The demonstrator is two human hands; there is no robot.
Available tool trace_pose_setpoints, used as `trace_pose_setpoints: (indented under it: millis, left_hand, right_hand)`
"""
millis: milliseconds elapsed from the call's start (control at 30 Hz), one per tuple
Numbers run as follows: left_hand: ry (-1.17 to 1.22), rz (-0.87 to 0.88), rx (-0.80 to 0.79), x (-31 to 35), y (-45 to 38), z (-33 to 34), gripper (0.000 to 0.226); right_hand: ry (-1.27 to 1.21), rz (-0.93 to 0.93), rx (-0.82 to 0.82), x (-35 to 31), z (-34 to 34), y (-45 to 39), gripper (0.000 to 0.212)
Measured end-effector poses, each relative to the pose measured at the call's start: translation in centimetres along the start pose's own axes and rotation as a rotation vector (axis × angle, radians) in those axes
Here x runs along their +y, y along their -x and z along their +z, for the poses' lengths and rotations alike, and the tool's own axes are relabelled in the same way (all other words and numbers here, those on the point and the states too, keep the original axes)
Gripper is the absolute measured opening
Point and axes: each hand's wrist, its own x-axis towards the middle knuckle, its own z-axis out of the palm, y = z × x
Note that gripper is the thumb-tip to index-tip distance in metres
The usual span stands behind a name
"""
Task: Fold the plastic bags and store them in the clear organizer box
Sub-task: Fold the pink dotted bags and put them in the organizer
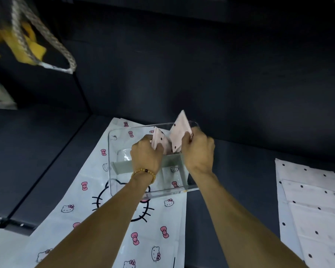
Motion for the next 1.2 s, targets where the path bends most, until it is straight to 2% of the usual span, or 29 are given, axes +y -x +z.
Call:
trace_pose_setpoints:
  millis: [133,200,300,433,567,633,700,833,933,1100,1200]
  left_hand:
    - [0.095,0.032,0.027,0.0,0.6,-0.2,0.012]
    - [0.123,0.068,0.024,-0.2,1.0,-0.3,0.017]
    - [0.117,0.093,-0.006,-0.6,1.0,-0.3,0.019]
    - [0.098,0.07,-0.058,-0.4,0.8,-0.4,0.02]
    - [0.183,0.012,-0.08,0.5,2.1,-1.5,0.023]
    - [0.287,-0.016,-0.058,1.2,3.9,-2.0,0.026]
    - [0.419,-0.041,-0.073,2.1,6.5,-2.1,0.019]
    - [0.649,-0.149,-0.251,4.1,12.7,-0.1,0.016]
    - [0.679,-0.159,-0.425,6.0,17.4,2.5,0.02]
    - [0.622,-0.051,-0.66,8.8,23.5,7.4,0.021]
    - [0.48,0.087,-0.763,10.5,25.7,10.4,0.025]
  right_hand:
    - [0.134,-0.135,-0.239,0.0,1.5,1.2,0.021]
    - [0.101,-0.112,-0.297,0.0,2.1,1.6,0.022]
    - [-0.01,-0.028,-0.226,0.2,2.4,1.7,0.024]
    - [0.025,-0.005,-0.31,0.2,2.0,1.3,0.027]
    - [-0.186,0.103,-0.177,0.1,-0.5,1.7,0.024]
    - [-0.248,0.172,-0.111,1.2,-2.3,2.6,0.023]
    - [-0.307,0.252,-0.052,2.8,-4.3,3.8,0.024]
    - [-0.349,0.382,0.061,7.3,-9.2,6.9,0.033]
    - [-0.284,0.474,0.136,11.8,-13.6,9.6,0.035]
    - [-0.141,0.68,0.238,21.6,-20.7,14.5,0.04]
    - [-0.005,0.782,0.182,27.2,-24.1,16.9,0.047]
